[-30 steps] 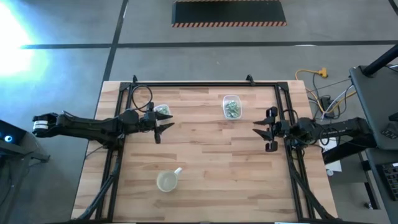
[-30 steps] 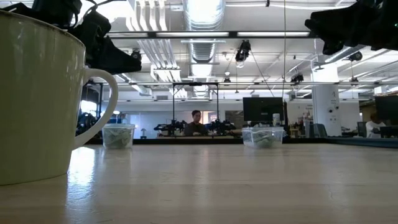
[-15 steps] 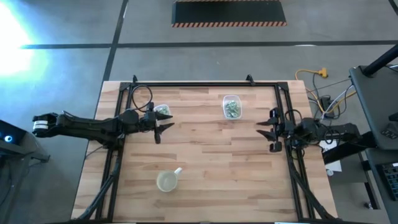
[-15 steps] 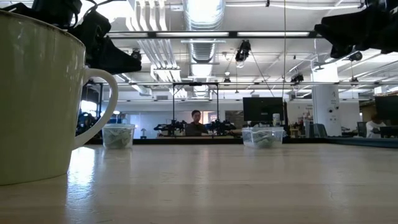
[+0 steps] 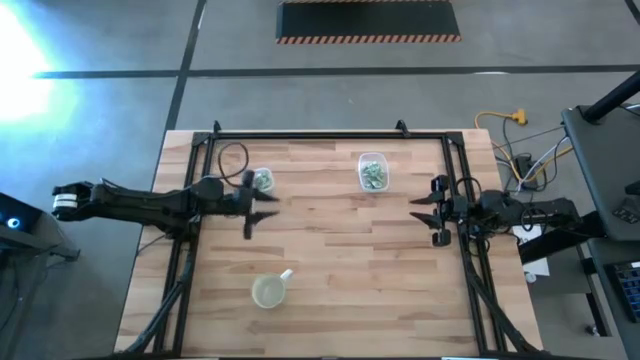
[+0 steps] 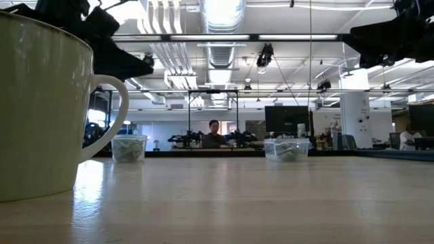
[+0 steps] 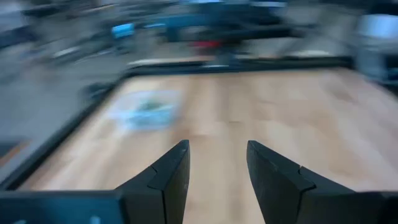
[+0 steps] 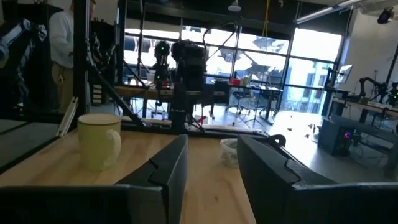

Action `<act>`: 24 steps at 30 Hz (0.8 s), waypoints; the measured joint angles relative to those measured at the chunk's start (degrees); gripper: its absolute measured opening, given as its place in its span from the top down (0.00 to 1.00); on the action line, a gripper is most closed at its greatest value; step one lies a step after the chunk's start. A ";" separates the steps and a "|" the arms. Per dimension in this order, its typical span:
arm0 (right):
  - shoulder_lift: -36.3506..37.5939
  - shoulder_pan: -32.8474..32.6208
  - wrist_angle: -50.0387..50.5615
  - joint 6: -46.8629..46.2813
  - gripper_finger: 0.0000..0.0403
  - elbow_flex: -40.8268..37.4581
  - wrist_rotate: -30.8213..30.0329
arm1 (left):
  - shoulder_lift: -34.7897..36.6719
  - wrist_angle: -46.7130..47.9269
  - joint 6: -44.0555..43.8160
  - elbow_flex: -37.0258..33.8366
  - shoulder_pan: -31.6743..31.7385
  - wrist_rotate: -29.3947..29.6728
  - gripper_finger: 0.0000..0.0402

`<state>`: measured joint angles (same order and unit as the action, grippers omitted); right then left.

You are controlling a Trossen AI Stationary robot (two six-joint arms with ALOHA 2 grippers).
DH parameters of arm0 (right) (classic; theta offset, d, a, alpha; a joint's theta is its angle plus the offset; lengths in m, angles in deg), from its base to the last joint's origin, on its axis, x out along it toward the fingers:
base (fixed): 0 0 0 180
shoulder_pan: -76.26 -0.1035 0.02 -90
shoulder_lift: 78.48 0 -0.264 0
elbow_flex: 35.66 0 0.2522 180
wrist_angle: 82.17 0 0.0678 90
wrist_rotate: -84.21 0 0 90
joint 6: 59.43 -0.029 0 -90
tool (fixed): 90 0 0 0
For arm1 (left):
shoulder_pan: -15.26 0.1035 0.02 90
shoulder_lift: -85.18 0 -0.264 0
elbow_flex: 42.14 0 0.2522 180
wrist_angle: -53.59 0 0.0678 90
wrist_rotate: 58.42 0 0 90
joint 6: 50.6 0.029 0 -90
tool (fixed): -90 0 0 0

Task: Pick and place items into bin
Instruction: Return to Home Position

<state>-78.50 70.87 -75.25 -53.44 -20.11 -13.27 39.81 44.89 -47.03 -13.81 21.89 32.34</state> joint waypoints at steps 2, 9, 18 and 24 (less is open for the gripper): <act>0.01 0.00 0.09 -0.02 0.68 -0.01 0.00 | 0.70 0.42 3.71 -0.02 -0.05 -7.98 0.64; 0.01 0.00 0.09 -0.02 0.70 -0.01 0.00 | 4.56 0.54 4.38 -0.13 -0.02 -12.10 0.64; 0.01 0.00 0.13 -1.14 0.69 -0.01 0.00 | 15.41 0.45 4.27 -4.59 -0.06 -9.78 0.64; -0.07 0.00 0.45 -2.34 0.68 -0.01 -0.02 | 22.81 0.48 2.85 -9.50 -0.03 -6.25 0.64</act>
<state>-78.58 70.87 -74.79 -55.78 -20.11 -13.29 62.61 45.37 -44.18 -23.31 21.86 26.08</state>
